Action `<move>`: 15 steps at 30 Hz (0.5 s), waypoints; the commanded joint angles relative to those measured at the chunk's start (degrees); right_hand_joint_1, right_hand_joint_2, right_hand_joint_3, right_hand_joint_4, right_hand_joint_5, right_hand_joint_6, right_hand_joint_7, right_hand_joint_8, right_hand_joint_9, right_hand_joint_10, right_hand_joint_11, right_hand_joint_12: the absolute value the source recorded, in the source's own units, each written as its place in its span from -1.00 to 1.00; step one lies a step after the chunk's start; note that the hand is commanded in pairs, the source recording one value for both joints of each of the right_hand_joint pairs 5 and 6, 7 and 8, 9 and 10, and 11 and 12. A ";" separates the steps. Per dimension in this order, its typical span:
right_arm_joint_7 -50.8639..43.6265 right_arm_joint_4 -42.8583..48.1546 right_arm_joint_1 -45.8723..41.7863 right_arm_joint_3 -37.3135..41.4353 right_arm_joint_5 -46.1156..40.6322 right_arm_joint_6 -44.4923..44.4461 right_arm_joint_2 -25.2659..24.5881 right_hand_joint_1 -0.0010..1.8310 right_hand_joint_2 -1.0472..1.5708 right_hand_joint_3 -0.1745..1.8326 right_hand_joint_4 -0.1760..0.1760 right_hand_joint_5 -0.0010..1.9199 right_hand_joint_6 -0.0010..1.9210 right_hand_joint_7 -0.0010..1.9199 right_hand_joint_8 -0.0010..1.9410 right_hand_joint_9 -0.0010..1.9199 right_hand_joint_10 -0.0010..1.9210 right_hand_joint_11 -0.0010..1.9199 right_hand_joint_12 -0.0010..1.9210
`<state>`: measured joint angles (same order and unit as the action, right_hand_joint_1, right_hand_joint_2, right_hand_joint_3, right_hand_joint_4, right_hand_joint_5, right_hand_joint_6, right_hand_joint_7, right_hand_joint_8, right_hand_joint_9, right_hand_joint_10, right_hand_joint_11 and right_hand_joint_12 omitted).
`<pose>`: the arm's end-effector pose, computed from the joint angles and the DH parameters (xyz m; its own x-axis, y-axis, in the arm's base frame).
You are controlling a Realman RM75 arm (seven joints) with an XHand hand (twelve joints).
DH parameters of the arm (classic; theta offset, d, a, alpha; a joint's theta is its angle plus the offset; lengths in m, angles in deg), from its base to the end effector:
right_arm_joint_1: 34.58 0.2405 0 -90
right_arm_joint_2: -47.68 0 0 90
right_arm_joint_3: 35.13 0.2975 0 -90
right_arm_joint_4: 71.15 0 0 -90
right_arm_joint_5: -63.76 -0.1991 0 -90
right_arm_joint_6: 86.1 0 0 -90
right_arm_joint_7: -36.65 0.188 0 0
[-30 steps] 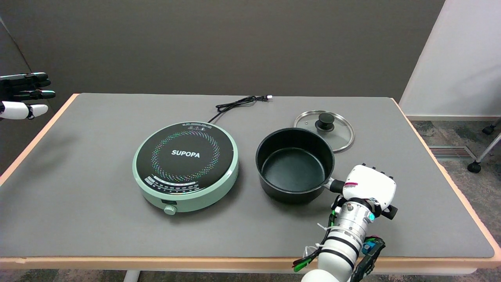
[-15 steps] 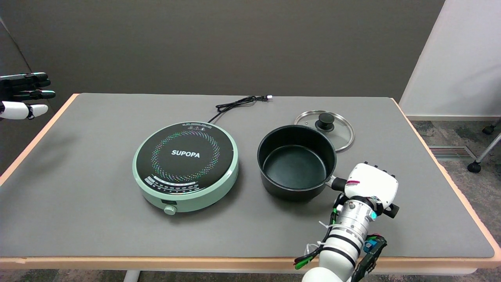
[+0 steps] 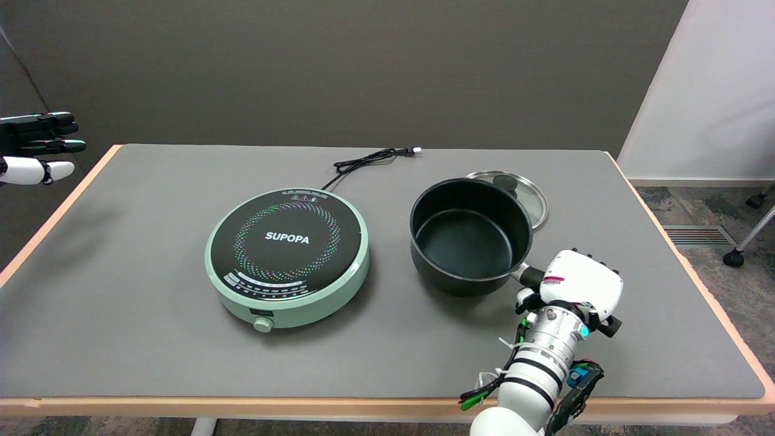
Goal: Pick up the pot.
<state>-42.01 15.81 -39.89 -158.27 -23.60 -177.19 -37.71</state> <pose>-0.3176 -0.2382 0.3146 0.9976 0.0555 -0.0416 -0.0241 0.8395 0.5428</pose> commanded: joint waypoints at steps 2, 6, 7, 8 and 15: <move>3.54 -0.34 0.01 0.98 -1.05 -0.35 0.69 -0.15 0.88 -0.28 -0.26 1.00 1.00 1.00 0.98 1.00 1.00 1.00 1.00; 3.85 -0.26 0.01 0.98 -1.05 0.00 0.74 -0.10 0.89 -0.31 -0.28 0.99 0.99 0.99 0.97 0.99 0.99 0.99 0.99; 3.85 -0.23 0.03 0.98 -0.99 0.16 0.77 -0.09 0.89 -0.29 -0.29 0.99 0.99 0.99 0.97 0.99 0.99 0.99 0.99; 3.85 -0.18 0.09 0.98 -0.80 0.35 0.82 -0.08 0.89 -0.28 -0.29 0.99 0.99 0.99 0.97 0.99 0.99 0.99 0.99; 3.69 0.38 1.81 1.47 0.47 4.83 1.15 -0.05 0.88 -0.20 -0.33 0.98 0.98 0.98 0.96 0.98 0.98 0.98 0.98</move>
<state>-39.30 15.63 -39.85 -157.54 -24.14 -177.02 -37.20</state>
